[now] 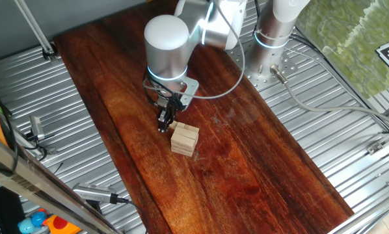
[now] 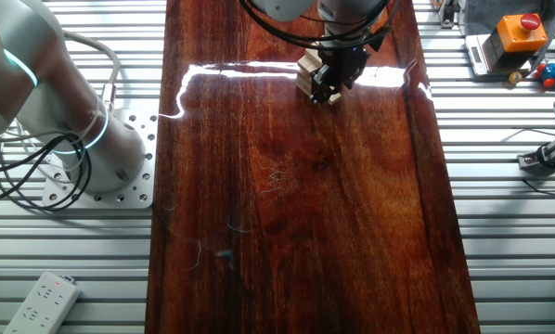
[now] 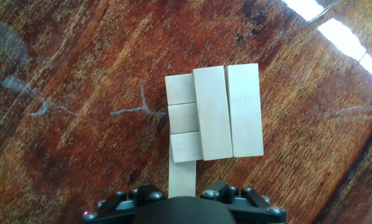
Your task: Play Jenga
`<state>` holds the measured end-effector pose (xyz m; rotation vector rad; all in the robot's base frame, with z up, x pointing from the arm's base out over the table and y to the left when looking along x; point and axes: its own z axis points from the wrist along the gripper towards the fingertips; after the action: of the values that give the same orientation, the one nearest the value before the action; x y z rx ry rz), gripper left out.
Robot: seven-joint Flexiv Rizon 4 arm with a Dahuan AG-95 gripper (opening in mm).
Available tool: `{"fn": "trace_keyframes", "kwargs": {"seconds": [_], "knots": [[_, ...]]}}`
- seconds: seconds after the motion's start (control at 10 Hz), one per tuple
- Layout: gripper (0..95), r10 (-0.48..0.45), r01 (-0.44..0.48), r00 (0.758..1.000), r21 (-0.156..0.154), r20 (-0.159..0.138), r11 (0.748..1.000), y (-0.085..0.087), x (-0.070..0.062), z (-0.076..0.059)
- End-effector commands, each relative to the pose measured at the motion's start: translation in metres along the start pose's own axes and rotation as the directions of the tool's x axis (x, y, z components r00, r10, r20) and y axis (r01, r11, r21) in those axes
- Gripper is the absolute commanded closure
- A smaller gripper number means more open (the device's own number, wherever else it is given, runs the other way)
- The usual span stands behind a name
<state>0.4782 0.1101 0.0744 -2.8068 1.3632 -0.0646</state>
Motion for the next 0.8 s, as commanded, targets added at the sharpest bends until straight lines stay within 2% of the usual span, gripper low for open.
{"fn": "trace_keyframes", "kwargs": {"seconds": [0.1, 0.8], "knots": [[57.0, 0.001, -0.001, 1.000, 0.002, -0.004, 1.000, -0.0003, 0.0003, 0.0004], [57.0, -0.004, 0.004, 1.000, 0.002, -0.002, 1.000, -0.0012, -0.0004, 0.0020]]}}
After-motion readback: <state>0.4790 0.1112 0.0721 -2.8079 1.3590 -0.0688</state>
